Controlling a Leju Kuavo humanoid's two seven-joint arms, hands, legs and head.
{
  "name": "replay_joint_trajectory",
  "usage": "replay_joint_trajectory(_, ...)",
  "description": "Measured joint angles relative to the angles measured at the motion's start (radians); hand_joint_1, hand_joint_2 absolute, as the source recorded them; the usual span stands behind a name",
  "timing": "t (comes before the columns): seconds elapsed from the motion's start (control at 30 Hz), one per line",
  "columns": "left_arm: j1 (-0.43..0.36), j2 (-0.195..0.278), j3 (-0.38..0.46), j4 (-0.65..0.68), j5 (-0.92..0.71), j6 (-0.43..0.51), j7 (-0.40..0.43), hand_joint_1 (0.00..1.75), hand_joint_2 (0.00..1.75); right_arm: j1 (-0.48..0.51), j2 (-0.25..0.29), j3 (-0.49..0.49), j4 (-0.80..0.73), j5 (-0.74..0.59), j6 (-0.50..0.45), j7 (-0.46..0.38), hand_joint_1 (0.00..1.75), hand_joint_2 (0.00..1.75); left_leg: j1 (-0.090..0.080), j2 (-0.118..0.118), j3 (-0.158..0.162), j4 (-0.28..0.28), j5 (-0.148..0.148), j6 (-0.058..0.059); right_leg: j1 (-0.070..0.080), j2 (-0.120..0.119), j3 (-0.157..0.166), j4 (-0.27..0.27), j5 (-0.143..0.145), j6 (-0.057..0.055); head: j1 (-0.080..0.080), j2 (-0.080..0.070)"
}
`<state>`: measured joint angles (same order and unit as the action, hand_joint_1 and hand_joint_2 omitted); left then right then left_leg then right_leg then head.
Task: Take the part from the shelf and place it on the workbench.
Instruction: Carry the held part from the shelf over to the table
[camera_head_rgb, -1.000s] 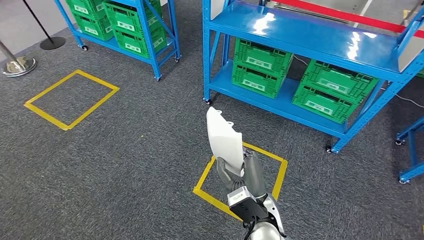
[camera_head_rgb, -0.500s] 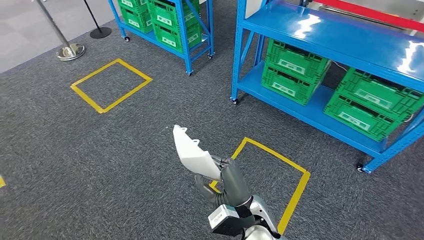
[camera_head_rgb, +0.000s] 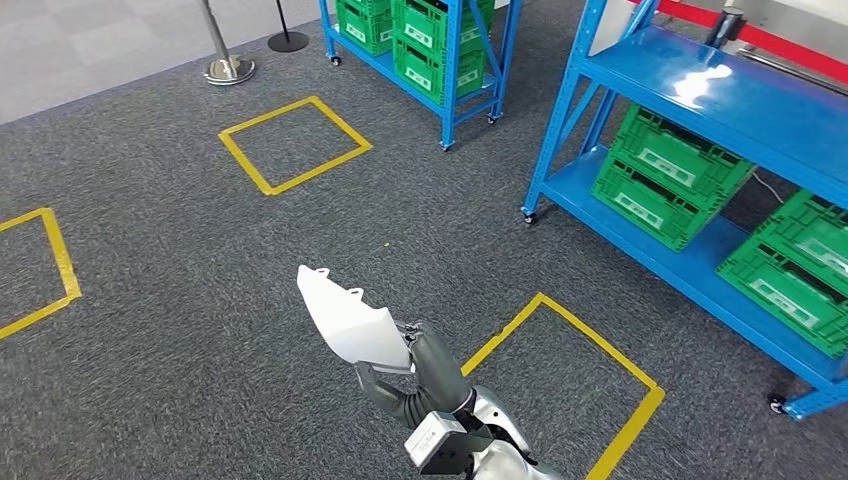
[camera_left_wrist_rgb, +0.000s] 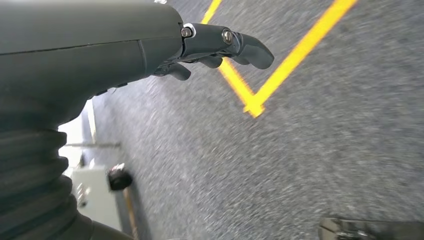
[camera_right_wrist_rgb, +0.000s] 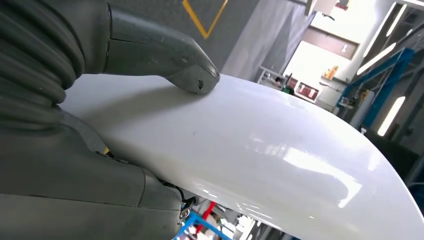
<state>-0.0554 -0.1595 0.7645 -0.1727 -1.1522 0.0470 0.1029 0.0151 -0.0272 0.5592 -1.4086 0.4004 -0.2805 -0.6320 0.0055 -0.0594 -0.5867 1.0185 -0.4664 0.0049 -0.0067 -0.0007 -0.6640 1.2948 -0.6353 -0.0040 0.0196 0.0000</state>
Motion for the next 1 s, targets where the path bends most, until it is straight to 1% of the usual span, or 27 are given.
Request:
replay_joint_trajectory(0.03,0.003,0.000,0.000,0.000,0.001,0.002,-0.003,0.00,1.75,0.000,-0.001,0.000,0.005,-0.008,-0.006,-0.005,1.75,1.75,0.001,-0.016,-0.001,0.004,0.000,-0.001,-0.002,0.006,0.020,-0.047,0.034,-0.001,0.000,0.000)
replay_joint_trajectory(0.1,0.006,-0.001,0.001,0.001,-0.001,0.004,-0.011,0.00,1.75,0.001,-0.003,0.000,0.009,-0.015,-0.017,-0.014,1.75,1.75,0.001,-0.046,-0.006,0.014,-0.002,-0.009,-0.007,0.045,0.080,-0.179,0.091,-0.002,0.000,0.000)
replay_joint_trajectory(0.13,0.005,-0.001,0.001,0.001,-0.006,0.004,-0.011,0.00,1.75,0.003,-0.003,0.000,0.010,-0.015,-0.023,-0.015,1.75,1.75,0.002,-0.060,-0.010,0.017,-0.002,-0.016,-0.009,0.062,0.099,-0.223,0.104,-0.003,0.000,0.000)
replay_joint_trajectory(0.17,0.005,-0.001,0.001,0.001,-0.013,0.002,-0.007,0.00,1.75,0.006,-0.004,0.000,0.009,-0.012,-0.030,-0.010,1.75,1.75,0.002,-0.071,-0.014,0.018,-0.001,-0.024,-0.008,0.073,0.108,-0.243,0.106,-0.006,0.000,0.000)
replay_joint_trajectory(0.2,0.006,-0.001,0.001,0.001,-0.019,0.001,0.000,0.00,1.75,0.010,-0.004,0.000,0.009,-0.007,-0.037,-0.003,1.75,1.75,0.003,-0.082,-0.017,0.016,0.002,-0.032,-0.005,0.071,0.108,-0.245,0.105,-0.009,0.000,0.000)
replay_joint_trajectory(0.23,0.008,-0.001,0.001,0.001,-0.024,-0.001,0.008,0.00,1.75,0.013,-0.005,0.000,0.007,0.001,-0.045,0.006,1.75,1.75,0.005,-0.091,-0.021,0.013,0.005,-0.039,-0.005,0.059,0.110,-0.248,0.109,-0.016,-0.001,0.000)
replay_joint_trajectory(0.27,0.011,-0.001,0.001,0.001,-0.028,-0.001,0.014,0.00,1.75,0.016,-0.005,0.000,0.005,0.012,-0.054,0.016,1.75,1.75,0.006,-0.082,-0.025,0.014,0.005,-0.044,-0.004,0.048,0.113,-0.252,0.112,-0.024,-0.001,0.000)
replay_joint_trajectory(0.3,0.012,-0.001,0.001,0.001,-0.029,-0.001,0.017,0.00,1.75,0.020,-0.005,0.000,0.001,0.023,-0.064,0.023,1.75,1.75,0.005,-0.057,-0.033,0.027,-0.004,-0.049,-0.004,0.035,0.116,-0.257,0.116,-0.032,-0.003,0.000)
replay_joint_trajectory(0.33,0.012,-0.001,0.001,0.001,-0.030,0.000,0.018,0.00,1.75,0.027,-0.005,-0.001,-0.005,0.034,-0.076,0.030,1.75,1.75,0.004,-0.023,-0.050,0.060,-0.026,-0.053,-0.005,0.020,0.120,-0.262,0.119,-0.038,-0.005,0.000)
replay_joint_trajectory(0.37,0.011,-0.001,0.001,0.001,-0.031,0.001,0.017,0.00,1.75,0.037,-0.005,-0.002,-0.011,0.043,-0.087,0.036,1.75,1.75,0.003,0.015,-0.073,0.113,-0.057,-0.055,-0.003,0.004,0.120,-0.265,0.119,-0.042,-0.006,0.000)
replay_joint_trajectory(0.4,0.009,-0.001,0.001,0.001,-0.033,0.002,0.015,0.00,1.75,0.049,-0.005,-0.004,-0.018,0.049,-0.097,0.041,1.75,1.75,0.003,0.039,-0.104,0.178,-0.092,-0.059,-0.001,-0.012,0.121,-0.265,0.119,-0.045,-0.008,0.000)
replay_joint_trajectory(0.43,0.008,-0.002,0.001,0.001,-0.037,0.002,0.013,0.00,1.75,0.061,-0.006,-0.006,-0.024,0.053,-0.105,0.046,1.75,1.75,0.004,0.049,-0.133,0.242,-0.119,-0.062,0.000,-0.030,0.121,-0.265,0.117,-0.046,-0.008,0.000)
replay_joint_trajectory(0.47,0.008,-0.002,0.000,0.001,-0.040,0.002,0.012,0.00,1.75,0.071,-0.006,-0.008,-0.031,0.054,-0.111,0.051,1.75,1.75,0.005,0.053,-0.149,0.281,-0.130,-0.063,0.002,-0.046,0.121,-0.265,0.116,-0.047,-0.008,0.000)
replay_joint_trajectory(0.5,0.009,-0.002,0.000,0.001,-0.043,0.000,0.012,0.00,1.75,0.079,-0.006,-0.011,-0.037,0.052,-0.116,0.057,1.75,1.75,0.005,0.055,-0.147,0.283,-0.122,-0.064,0.002,-0.061,0.121,-0.265,0.114,-0.047,-0.008,0.000)
replay_joint_trajectory(0.53,0.010,-0.001,0.000,0.001,-0.047,-0.003,0.010,0.00,1.75,0.085,-0.007,-0.016,-0.045,0.047,-0.119,0.063,1.75,1.75,0.005,0.060,-0.124,0.245,-0.097,-0.063,0.002,-0.075,0.123,-0.264,0.112,-0.046,-0.008,0.000)
replay_joint_trajectory(0.57,0.011,0.000,-0.001,0.001,-0.049,-0.006,0.008,0.00,1.75,0.090,-0.007,-0.022,-0.052,0.042,-0.120,0.070,1.75,1.75,0.004,0.076,-0.084,0.176,-0.064,-0.060,0.002,-0.088,0.126,-0.264,0.110,-0.044,-0.008,0.000)
replay_joint_trajectory(0.63,0.009,0.002,-0.001,0.001,-0.051,-0.014,0.002,0.00,1.75,0.096,-0.010,-0.032,-0.064,0.037,-0.124,0.078,1.75,1.75,-0.002,0.117,-0.014,0.051,-0.021,-0.048,0.006,-0.108,0.132,-0.263,0.104,-0.036,-0.008,0.000)
replay_joint_trajectory(0.67,0.008,0.002,-0.002,0.001,-0.051,-0.017,-0.003,0.00,1.75,0.100,-0.011,-0.035,-0.069,0.039,-0.125,0.079,1.75,1.75,-0.005,0.129,0.003,0.020,-0.013,-0.042,0.008,-0.117,0.134,-0.262,0.101,-0.031,-0.007,0.000)
replay_joint_trajectory(0.7,0.007,0.002,-0.002,0.001,-0.052,-0.020,-0.007,0.00,1.75,0.104,-0.012,-0.036,-0.074,0.045,-0.127,0.080,1.75,1.75,-0.009,0.128,0.004,0.013,-0.013,-0.036,0.010,-0.125,0.136,-0.263,0.100,-0.026,-0.007,0.000)
replay_joint_trajectory(0.73,0.008,0.002,-0.002,0.001,-0.054,-0.023,-0.009,0.00,1.75,0.108,-0.013,-0.037,-0.079,0.053,-0.129,0.081,1.75,1.75,-0.009,0.115,0.002,0.010,-0.010,-0.031,0.010,-0.135,0.139,-0.265,0.099,-0.021,-0.006,0.000)
replay_joint_trajectory(0.77,0.009,0.002,-0.003,0.001,-0.058,-0.025,-0.009,0.00,1.75,0.110,-0.013,-0.037,-0.086,0.061,-0.132,0.083,1.75,1.75,-0.007,0.104,0.003,0.006,-0.008,-0.026,0.008,-0.134,0.142,-0.265,0.096,-0.015,-0.006,0.000)
replay_joint_trajectory(0.8,0.010,0.002,-0.004,0.001,-0.063,-0.028,-0.006,0.00,1.75,0.111,-0.013,-0.037,-0.092,0.068,-0.135,0.086,1.75,1.75,-0.005,0.093,0.005,0.002,-0.006,-0.020,0.006,-0.115,0.140,-0.256,0.088,-0.009,-0.006,0.000)
replay_joint_trajectory(0.83,0.010,0.002,-0.004,0.001,-0.067,-0.029,-0.004,0.00,1.75,0.112,-0.014,-0.038,-0.098,0.070,-0.137,0.090,1.75,1.75,-0.001,0.082,0.007,-0.002,-0.003,-0.014,0.004,-0.085,0.130,-0.230,0.070,-0.004,-0.005,0.000)
replay_joint_trajectory(0.9,0.007,0.002,-0.005,0.001,-0.067,-0.028,-0.008,0.00,1.75,0.117,-0.014,-0.040,-0.103,0.060,-0.134,0.097,1.75,1.75,0.001,0.057,0.008,-0.005,0.001,-0.005,0.000,-0.021,0.074,-0.113,0.011,0.001,-0.002,0.000)
replay_joint_trajectory(0.93,0.006,0.003,-0.005,0.001,-0.063,-0.027,-0.015,0.00,1.75,0.119,-0.015,-0.042,-0.104,0.053,-0.130,0.098,1.75,1.75,0.001,0.042,0.005,-0.004,0.002,-0.002,0.000,-0.007,0.037,-0.043,-0.016,0.002,0.000,0.000)
replay_joint_trajectory(0.97,0.006,0.003,-0.005,0.001,-0.058,-0.024,-0.023,0.00,1.75,0.120,-0.015,-0.044,-0.103,0.046,-0.127,0.096,1.75,1.75,0.001,0.027,0.003,-0.002,0.002,-0.001,-0.001,-0.003,0.009,0.008,-0.028,0.002,0.000,0.000)
replay_joint_trajectory(1.0,0.006,0.004,-0.005,0.001,-0.053,-0.021,-0.031,0.00,1.75,0.120,-0.016,-0.045,-0.102,0.042,-0.125,0.092,1.75,1.75,0.001,0.010,0.002,0.000,0.002,-0.001,-0.001,-0.001,-0.002,0.022,-0.019,0.002,0.000,0.000)
